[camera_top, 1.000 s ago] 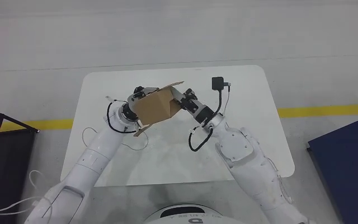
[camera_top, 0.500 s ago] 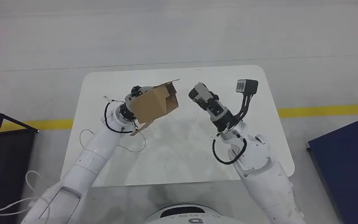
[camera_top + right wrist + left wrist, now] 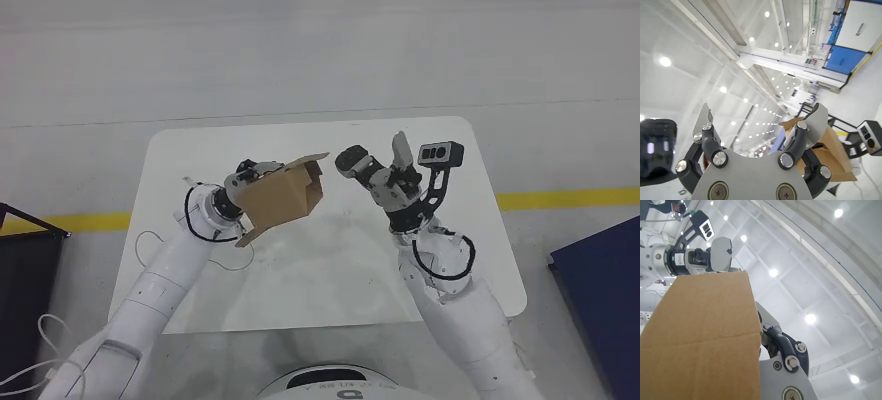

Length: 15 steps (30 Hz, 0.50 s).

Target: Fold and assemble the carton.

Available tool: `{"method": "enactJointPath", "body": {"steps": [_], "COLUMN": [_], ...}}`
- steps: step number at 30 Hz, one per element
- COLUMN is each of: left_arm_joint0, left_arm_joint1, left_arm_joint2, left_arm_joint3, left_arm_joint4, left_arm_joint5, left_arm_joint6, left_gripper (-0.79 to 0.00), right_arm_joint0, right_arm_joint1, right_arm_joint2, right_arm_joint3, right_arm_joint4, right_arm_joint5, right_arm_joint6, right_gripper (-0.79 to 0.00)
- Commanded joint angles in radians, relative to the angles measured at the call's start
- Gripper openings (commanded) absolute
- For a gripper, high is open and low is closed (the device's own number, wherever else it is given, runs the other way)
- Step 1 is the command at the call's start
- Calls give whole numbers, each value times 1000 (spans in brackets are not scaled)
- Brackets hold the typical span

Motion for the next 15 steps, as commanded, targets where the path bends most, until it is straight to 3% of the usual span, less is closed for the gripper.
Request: {"method": "enactJointPath", "body": {"steps": [1,6,9,15], "left_arm_joint0": [3,16,20,20], "left_arm_joint1": [4,9,9,8], "left_arm_joint2": [-15,-38,-45,-50], "left_arm_joint3": [-13,-33,-37,-35], "left_arm_joint4": [27,49,56,79], "left_arm_joint5": [-10,7,18,38], "left_arm_joint6": [-5,1,7,16], "left_gripper": [-785,-785,-785,-785], "right_arm_joint0": [5,29,41,67], "right_arm_joint1": [0,-3,-6,-11], "right_arm_joint2": [2,-20,-41,-71], "right_arm_joint3": [14,45,54,75], "right_arm_joint4": [96,195,236,267], "right_arm_joint5": [18,72,102,196], "right_arm_joint6": [33,118,149,171], "right_gripper": [0,-15,-160,-206]}}
